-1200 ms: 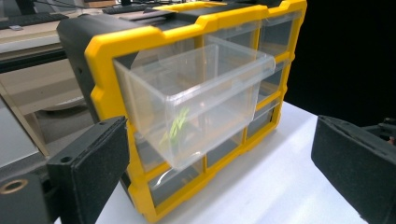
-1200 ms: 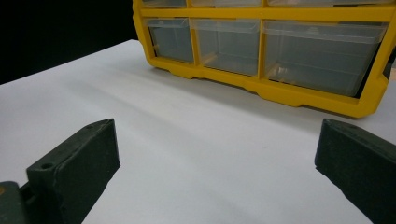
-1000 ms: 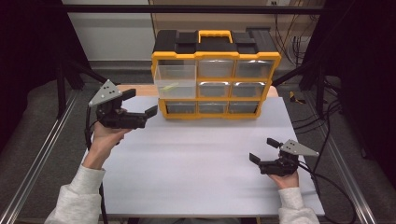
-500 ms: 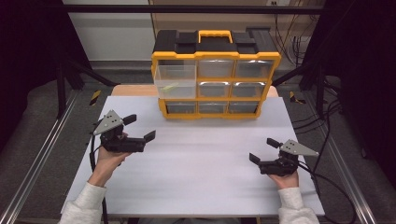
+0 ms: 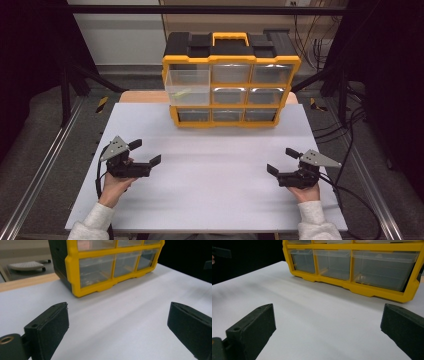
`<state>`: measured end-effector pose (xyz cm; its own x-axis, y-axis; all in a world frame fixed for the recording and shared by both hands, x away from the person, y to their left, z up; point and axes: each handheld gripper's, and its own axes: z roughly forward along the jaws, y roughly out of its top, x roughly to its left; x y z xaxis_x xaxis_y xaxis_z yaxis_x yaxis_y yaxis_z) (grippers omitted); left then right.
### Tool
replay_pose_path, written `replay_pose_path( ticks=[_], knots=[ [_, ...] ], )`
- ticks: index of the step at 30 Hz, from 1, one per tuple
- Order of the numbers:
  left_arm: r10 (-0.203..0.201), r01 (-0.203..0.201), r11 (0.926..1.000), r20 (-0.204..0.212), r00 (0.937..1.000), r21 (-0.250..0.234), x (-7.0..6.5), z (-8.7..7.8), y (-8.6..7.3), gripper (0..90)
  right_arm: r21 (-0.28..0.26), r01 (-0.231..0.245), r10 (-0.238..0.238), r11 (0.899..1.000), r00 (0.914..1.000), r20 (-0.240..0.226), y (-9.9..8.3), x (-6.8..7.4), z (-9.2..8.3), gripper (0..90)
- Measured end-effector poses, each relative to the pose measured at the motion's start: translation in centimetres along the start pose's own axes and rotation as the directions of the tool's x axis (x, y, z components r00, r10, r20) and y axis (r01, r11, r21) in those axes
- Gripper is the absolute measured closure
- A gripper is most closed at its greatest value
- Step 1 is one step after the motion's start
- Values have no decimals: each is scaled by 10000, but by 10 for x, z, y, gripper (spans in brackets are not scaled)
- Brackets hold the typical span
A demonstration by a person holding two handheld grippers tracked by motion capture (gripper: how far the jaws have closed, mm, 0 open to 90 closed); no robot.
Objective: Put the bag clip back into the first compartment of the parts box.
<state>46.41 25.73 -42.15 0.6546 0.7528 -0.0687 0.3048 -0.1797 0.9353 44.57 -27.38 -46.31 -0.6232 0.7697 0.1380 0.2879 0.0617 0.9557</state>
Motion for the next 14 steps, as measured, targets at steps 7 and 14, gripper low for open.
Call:
replay_pose_path(
  ticks=[7,14],
  knots=[
    [104,-104,9999,-170,9998,31,3,-6,-19,34,23,5,-5,10000,10000,2,0,0,0,3],
    [-11,12,10000,-304,9995,58,7,-7,-24,35,47,59,-59,10000,10000,0,-1,-1,1,3]
  ],
)
